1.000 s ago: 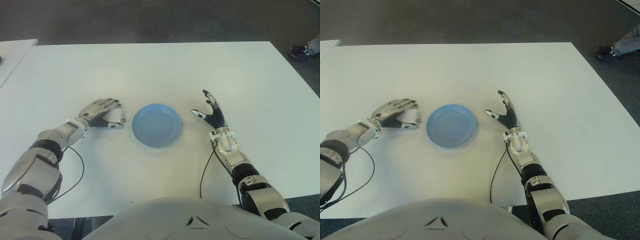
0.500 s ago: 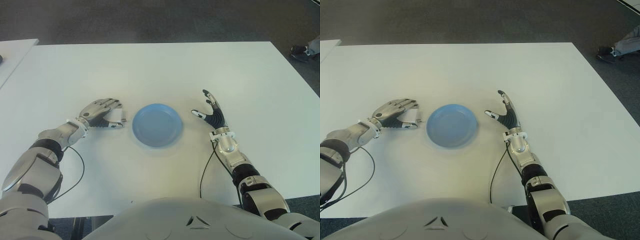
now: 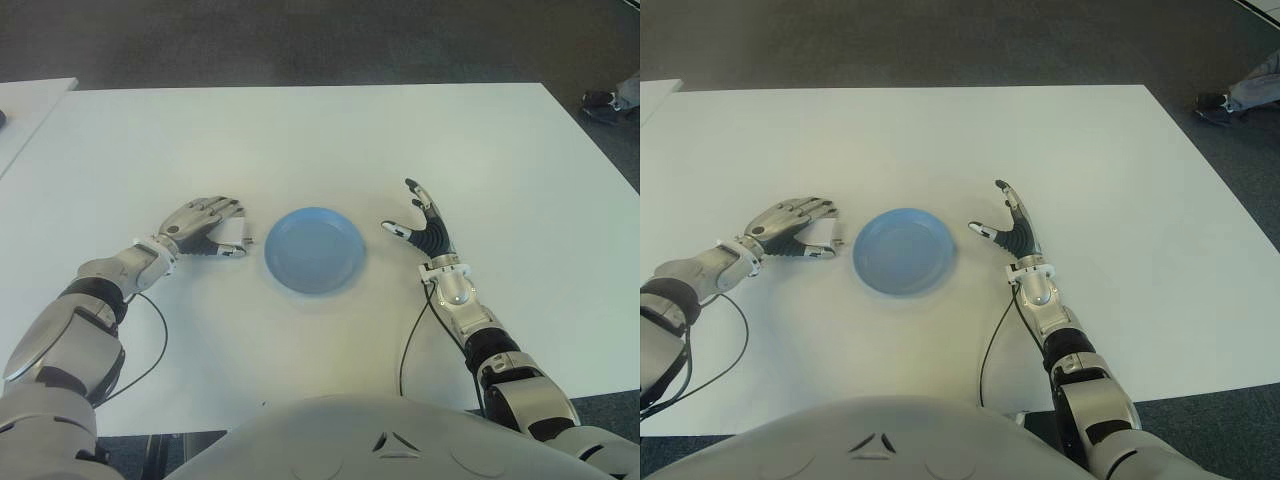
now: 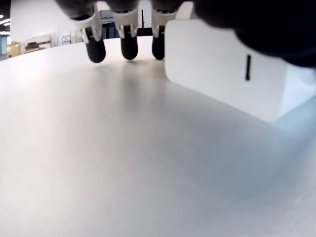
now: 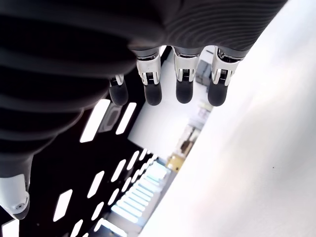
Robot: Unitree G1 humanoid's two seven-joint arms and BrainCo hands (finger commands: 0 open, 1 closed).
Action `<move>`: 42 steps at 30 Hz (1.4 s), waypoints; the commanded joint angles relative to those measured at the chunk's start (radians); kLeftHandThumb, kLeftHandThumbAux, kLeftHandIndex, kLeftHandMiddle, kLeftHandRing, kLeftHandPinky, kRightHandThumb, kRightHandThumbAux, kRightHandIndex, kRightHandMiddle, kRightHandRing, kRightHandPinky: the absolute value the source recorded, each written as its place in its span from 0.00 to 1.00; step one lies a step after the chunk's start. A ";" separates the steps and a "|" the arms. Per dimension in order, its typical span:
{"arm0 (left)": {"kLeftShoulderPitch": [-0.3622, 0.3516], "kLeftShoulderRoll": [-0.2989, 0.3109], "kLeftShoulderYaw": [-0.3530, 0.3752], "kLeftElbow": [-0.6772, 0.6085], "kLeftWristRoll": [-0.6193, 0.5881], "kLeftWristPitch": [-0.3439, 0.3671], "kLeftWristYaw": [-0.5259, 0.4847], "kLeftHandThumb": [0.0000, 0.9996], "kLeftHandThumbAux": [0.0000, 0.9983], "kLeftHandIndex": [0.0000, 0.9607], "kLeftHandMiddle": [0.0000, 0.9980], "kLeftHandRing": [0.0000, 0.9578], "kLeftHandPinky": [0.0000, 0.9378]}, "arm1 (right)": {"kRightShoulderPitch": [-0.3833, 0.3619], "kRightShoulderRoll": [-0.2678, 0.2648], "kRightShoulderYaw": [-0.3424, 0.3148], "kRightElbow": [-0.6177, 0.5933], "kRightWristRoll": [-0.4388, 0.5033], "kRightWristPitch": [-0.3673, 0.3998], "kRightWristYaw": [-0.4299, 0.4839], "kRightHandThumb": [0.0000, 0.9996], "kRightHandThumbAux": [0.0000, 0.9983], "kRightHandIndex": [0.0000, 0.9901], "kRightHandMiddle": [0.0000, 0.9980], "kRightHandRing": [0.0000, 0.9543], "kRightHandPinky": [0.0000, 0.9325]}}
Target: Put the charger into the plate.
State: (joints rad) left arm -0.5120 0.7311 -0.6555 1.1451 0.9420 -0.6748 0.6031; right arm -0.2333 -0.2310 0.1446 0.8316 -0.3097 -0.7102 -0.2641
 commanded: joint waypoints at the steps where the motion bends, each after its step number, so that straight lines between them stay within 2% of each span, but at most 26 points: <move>1: 0.035 -0.008 -0.033 0.003 0.054 0.041 0.167 0.44 0.22 0.15 0.19 0.17 0.22 | 0.132 0.033 0.020 0.074 -0.007 -0.001 0.001 0.15 0.53 0.00 0.00 0.05 0.11; 2: 0.037 -0.011 -0.036 0.004 0.062 0.051 0.212 0.47 0.26 0.25 0.33 0.32 0.36 | 0.132 0.033 0.020 0.074 -0.007 0.000 0.001 0.15 0.53 0.00 0.00 0.05 0.11; 3: 0.045 -0.019 -0.046 0.014 0.079 0.073 0.293 0.50 0.28 0.31 0.43 0.42 0.45 | 0.132 0.033 0.020 0.072 -0.008 0.002 0.001 0.15 0.53 0.00 0.00 0.05 0.11; 4: 0.051 -0.026 -0.056 0.019 0.094 0.096 0.363 0.52 0.35 0.39 0.50 0.50 0.54 | 0.132 0.033 0.021 0.071 -0.008 0.003 0.001 0.15 0.53 0.00 0.00 0.05 0.11; 7: 0.054 -0.035 -0.075 0.033 0.111 0.121 0.449 0.55 0.45 0.50 0.60 0.60 0.65 | 0.133 0.034 0.021 0.068 -0.008 0.006 0.002 0.15 0.53 0.00 0.00 0.05 0.10; 8: 0.054 -0.042 -0.078 0.038 0.116 0.143 0.491 0.56 0.46 0.52 0.61 0.61 0.66 | 0.133 0.034 0.022 0.066 -0.008 0.010 0.003 0.15 0.53 0.00 0.00 0.05 0.10; 10: 0.055 -0.054 -0.084 0.049 0.123 0.174 0.554 0.65 0.60 0.48 0.68 0.70 0.76 | 0.133 0.034 0.022 0.063 -0.007 0.015 0.005 0.14 0.51 0.00 0.00 0.05 0.11; 13: 0.052 -0.063 -0.097 0.066 0.124 0.190 0.597 0.69 0.66 0.47 0.74 0.76 0.83 | 0.133 0.035 0.023 0.061 -0.007 0.018 0.006 0.14 0.50 0.00 0.00 0.05 0.11; 16: 0.051 -0.068 -0.108 0.072 0.128 0.194 0.649 0.71 0.69 0.46 0.79 0.82 0.89 | 0.132 0.037 0.023 0.058 -0.006 0.023 0.008 0.14 0.50 0.00 0.00 0.05 0.11; 20: 0.044 -0.054 -0.131 0.063 0.140 0.178 0.705 0.72 0.70 0.46 0.86 0.88 0.93 | 0.132 0.040 0.022 0.054 -0.002 0.028 0.013 0.13 0.49 0.00 0.00 0.04 0.11; 26: 0.035 -0.032 -0.157 0.048 0.154 0.148 0.775 0.73 0.70 0.46 0.89 0.91 0.95 | 0.131 0.046 0.019 0.054 0.004 0.030 0.015 0.13 0.50 0.00 0.00 0.04 0.12; 32: 0.035 -0.012 -0.169 0.024 0.161 0.126 0.843 0.73 0.70 0.46 0.90 0.92 0.95 | 0.129 0.050 0.018 0.052 0.006 0.037 0.014 0.11 0.50 0.00 0.00 0.05 0.13; 42: 0.046 0.015 -0.166 -0.022 0.173 0.117 0.892 0.71 0.71 0.46 0.89 0.92 0.92 | 0.125 0.062 0.010 0.047 0.021 0.062 0.028 0.09 0.48 0.00 0.01 0.08 0.13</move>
State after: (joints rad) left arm -0.4831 0.7338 -0.8103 1.1382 1.0907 -0.5551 1.4790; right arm -0.2299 -0.2286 0.1388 0.8158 -0.3014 -0.6746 -0.2453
